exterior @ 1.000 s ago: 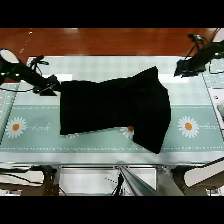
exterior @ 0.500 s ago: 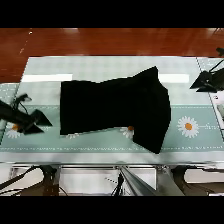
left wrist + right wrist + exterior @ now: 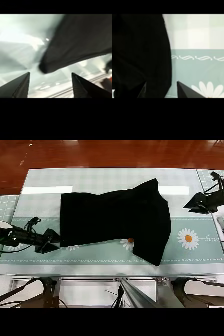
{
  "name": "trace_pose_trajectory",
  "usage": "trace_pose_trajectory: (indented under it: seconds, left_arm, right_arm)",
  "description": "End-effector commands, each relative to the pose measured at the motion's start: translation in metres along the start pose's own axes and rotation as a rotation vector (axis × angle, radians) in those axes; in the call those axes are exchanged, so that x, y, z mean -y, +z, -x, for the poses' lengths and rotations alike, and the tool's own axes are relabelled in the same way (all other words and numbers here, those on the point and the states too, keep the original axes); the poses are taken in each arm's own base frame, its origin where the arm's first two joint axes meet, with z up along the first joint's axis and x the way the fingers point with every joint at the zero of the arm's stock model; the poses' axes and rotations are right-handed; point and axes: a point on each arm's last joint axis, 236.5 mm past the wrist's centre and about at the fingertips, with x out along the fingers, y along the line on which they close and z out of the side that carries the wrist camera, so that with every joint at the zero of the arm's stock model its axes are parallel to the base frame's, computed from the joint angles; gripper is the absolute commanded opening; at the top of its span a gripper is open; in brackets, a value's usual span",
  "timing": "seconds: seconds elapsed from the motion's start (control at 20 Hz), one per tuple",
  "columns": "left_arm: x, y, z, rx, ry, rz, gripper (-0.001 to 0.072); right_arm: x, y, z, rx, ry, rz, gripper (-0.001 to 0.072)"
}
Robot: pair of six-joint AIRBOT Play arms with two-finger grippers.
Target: Fold the shirts.
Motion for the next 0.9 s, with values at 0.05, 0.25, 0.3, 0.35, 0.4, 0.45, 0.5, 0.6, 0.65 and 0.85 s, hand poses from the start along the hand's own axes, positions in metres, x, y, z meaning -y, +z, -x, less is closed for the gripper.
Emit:
trace_pose_trajectory:
  seconds: [0.05, 0.25, 0.3, 0.35, 0.4, 0.45, 0.5, 0.6, 0.65, 0.85]
  left_arm:
    - [0.011, 0.014, -0.034, 0.017, 0.01, -0.001, 0.0588]
    - [0.007, 0.02, -0.054, 0.022, 0.059, 0.019, 0.0026]
    - [0.007, 0.02, -0.053, 0.022, 0.059, 0.016, 0.0026]
    - [0.007, 0.02, -0.053, 0.022, 0.058, 0.016, 0.0026]
    - [0.008, 0.018, -0.052, 0.018, 0.056, 0.005, 0.0025]
    - [0.009, 0.017, -0.051, 0.016, 0.054, -0.015, 0.0025]
    - [0.01, 0.017, -0.05, 0.019, 0.052, -0.032, 0.0025]
    - [0.013, 0.018, -0.046, 0.033, 0.05, -0.058, 0.0025]
    - [0.014, 0.018, -0.045, 0.038, 0.049, -0.064, 0.0025]
    - [0.02, 0.017, -0.04, 0.05, 0.043, -0.088, 0.0025]
  right_arm:
    - [0.0, 0.001, -0.002, 0.009, 0.006, 0.003, 0.0456]
    - [-0.001, -0.007, -0.002, -0.026, 0.009, 0.001, 0.0457]
    - [0.002, -0.009, -0.002, -0.033, -0.003, 0.002, 0.0456]
    - [0.008, -0.011, -0.002, -0.04, -0.028, 0.004, 0.0456]
    - [0.014, -0.012, -0.002, -0.046, -0.051, 0.001, 0.0456]
    - [0.017, -0.017, -0.005, -0.061, -0.056, -0.009, 0.0456]
    - [0.017, -0.024, -0.011, -0.081, -0.046, -0.021, 0.0456]
    - [0.007, -0.043, -0.031, -0.132, 0.033, -0.044, 0.0533]
    - [-0.003, -0.053, -0.042, -0.151, 0.103, -0.042, 0.0563]
    - [-0.003, -0.075, -0.08, -0.152, 0.16, -0.129, 0.0568]
